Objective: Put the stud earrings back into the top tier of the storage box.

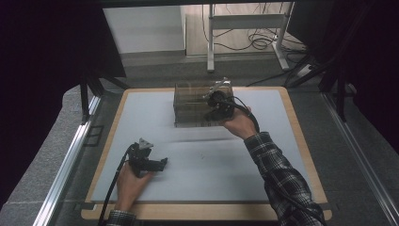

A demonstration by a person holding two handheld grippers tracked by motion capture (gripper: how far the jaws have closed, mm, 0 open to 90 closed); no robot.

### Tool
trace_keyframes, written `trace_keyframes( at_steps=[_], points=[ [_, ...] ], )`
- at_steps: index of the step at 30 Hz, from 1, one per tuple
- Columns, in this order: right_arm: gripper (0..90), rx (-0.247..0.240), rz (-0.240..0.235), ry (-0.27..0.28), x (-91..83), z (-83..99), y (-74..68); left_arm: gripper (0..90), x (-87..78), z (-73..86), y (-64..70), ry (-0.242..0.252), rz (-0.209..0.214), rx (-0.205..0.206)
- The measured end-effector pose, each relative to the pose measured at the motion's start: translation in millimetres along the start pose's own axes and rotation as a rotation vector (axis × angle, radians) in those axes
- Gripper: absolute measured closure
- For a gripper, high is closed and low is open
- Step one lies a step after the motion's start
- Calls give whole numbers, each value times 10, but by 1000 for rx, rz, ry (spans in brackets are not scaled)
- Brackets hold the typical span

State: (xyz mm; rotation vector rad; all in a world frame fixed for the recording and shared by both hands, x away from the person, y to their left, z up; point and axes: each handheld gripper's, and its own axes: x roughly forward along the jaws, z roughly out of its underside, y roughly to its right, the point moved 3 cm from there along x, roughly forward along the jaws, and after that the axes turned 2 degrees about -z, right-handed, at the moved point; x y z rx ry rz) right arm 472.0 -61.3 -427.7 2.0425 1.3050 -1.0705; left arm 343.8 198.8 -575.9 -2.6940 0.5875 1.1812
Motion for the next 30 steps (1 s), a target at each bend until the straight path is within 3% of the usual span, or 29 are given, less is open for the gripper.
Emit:
trace_keyframes(
  at_steps=[10,17,30],
  points=[
    [846,17,62,11,187,16,127,0,1,0,0,1,1,0],
    [845,34,68,13,303,51,185,0,0,0,-1,0,0,0],
    [803,43,71,26,231,30,199,0,1,0,0,1,1,0]
  ],
)
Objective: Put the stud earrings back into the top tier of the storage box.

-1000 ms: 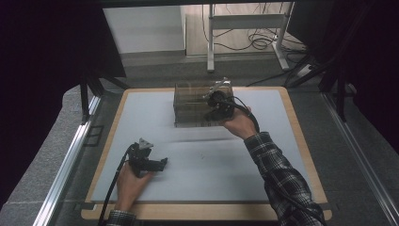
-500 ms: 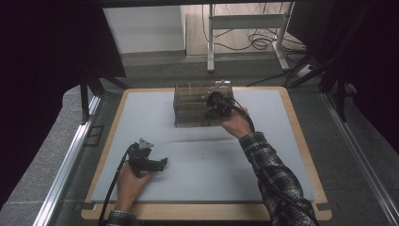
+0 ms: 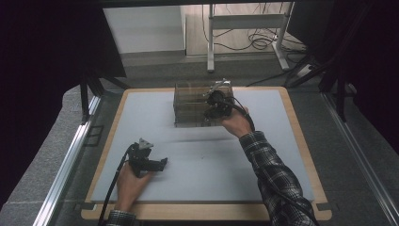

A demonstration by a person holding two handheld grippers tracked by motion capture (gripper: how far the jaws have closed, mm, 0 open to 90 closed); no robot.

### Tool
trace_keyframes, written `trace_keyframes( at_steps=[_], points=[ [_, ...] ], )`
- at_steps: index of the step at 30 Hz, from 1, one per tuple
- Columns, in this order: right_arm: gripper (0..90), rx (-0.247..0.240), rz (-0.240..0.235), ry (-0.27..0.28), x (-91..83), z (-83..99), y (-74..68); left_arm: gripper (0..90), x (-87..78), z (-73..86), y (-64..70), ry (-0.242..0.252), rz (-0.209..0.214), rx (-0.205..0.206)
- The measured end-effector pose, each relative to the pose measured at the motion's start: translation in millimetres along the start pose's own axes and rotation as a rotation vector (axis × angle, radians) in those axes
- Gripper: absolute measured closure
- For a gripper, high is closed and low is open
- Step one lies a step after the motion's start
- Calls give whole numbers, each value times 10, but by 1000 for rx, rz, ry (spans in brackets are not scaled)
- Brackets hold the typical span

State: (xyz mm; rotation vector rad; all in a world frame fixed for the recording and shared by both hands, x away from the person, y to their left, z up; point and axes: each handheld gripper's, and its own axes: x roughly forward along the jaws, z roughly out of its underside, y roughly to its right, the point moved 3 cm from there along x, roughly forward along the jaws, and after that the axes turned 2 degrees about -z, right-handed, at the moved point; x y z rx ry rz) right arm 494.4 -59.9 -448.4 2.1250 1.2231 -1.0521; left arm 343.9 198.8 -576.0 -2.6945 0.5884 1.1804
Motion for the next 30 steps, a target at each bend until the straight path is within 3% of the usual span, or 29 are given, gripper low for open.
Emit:
trace_keyframes(
  at_steps=[8,16,30],
  points=[
    [790,0,-30,4,-110,9,-49,0,-1,0,0,-1,-1,0],
    [787,-20,-75,2,-237,66,-194,0,-1,0,1,-1,0,0],
    [791,-67,-129,-56,-160,242,-417,0,-1,-1,-2,-1,-1,3]
  ],
)
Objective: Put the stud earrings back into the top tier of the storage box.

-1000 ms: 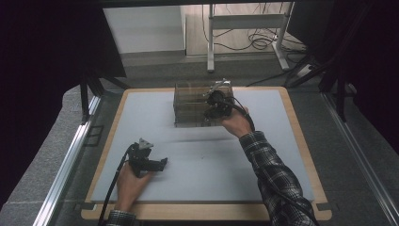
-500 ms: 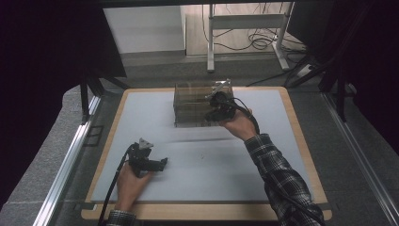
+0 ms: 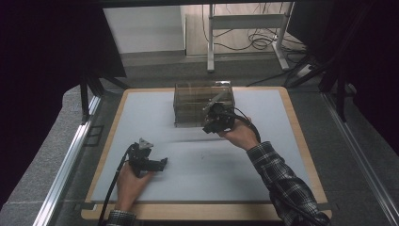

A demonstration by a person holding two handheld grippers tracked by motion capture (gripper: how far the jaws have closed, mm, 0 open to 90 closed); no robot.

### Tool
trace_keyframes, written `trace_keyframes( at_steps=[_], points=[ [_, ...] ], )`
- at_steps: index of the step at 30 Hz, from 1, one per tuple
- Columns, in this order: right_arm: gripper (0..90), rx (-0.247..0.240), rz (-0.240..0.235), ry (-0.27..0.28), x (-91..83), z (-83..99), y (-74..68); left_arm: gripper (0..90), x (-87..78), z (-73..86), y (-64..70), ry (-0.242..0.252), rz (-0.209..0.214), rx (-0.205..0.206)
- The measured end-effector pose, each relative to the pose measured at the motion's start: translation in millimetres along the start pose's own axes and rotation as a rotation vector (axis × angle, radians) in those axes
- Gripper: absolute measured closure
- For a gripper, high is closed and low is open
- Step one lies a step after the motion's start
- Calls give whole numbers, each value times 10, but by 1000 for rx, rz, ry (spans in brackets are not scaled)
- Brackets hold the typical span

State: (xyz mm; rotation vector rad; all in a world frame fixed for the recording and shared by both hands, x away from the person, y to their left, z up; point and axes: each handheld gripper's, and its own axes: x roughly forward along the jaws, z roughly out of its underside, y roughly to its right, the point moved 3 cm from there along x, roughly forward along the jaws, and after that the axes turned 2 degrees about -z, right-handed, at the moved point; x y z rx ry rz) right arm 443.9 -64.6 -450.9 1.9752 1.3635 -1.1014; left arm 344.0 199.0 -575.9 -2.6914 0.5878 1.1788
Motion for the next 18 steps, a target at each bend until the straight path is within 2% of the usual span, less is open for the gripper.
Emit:
trace_keyframes(
  at_steps=[13,18],
  points=[
    [813,-33,-55,-69,203,192,-125,0,-1,0,-1,-1,0,1],
    [819,-55,-77,-104,329,259,-208,0,-1,1,2,-1,0,-2]
  ],
)
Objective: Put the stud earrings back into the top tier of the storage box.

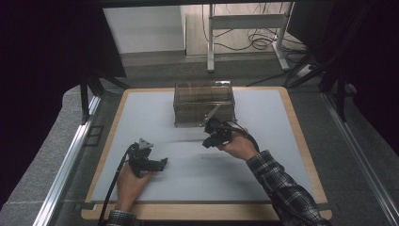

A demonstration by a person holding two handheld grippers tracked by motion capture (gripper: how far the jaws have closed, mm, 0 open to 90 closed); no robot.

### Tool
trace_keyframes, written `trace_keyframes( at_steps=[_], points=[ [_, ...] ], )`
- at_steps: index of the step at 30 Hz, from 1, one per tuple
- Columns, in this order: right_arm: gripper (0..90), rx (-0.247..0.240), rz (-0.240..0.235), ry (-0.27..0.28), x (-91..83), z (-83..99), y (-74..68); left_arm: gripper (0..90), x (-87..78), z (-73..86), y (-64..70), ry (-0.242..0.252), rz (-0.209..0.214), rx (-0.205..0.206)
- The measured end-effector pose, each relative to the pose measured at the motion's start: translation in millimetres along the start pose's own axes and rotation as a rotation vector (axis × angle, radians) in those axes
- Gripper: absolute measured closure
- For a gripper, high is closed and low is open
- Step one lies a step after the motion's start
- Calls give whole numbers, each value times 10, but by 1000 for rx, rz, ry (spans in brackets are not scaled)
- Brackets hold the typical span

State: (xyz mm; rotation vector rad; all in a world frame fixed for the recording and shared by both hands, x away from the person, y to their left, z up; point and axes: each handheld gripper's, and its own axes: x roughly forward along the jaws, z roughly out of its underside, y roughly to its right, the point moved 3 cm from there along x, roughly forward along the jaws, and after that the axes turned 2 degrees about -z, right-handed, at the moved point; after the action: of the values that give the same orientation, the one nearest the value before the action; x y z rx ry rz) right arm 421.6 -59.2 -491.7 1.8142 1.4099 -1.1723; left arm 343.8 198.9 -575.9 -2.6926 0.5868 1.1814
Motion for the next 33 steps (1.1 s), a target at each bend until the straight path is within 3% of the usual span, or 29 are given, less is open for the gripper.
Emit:
trace_keyframes(
  at_steps=[7,14,19,26,30,33],
  points=[
    [813,-18,-19,-46,183,49,-74,0,3,-1,1,4,0,-2],
    [724,-26,-14,-90,354,66,-120,0,0,0,0,0,1,0],
    [716,-30,-11,-111,421,60,-143,0,0,0,0,0,1,-1],
    [750,-73,53,-159,479,15,-200,0,1,0,0,1,-1,1],
    [838,-68,48,-167,480,4,-213,0,1,0,0,0,-1,1],
    [843,-59,46,-175,476,1,-207,0,1,0,0,0,-1,1]
  ],
)
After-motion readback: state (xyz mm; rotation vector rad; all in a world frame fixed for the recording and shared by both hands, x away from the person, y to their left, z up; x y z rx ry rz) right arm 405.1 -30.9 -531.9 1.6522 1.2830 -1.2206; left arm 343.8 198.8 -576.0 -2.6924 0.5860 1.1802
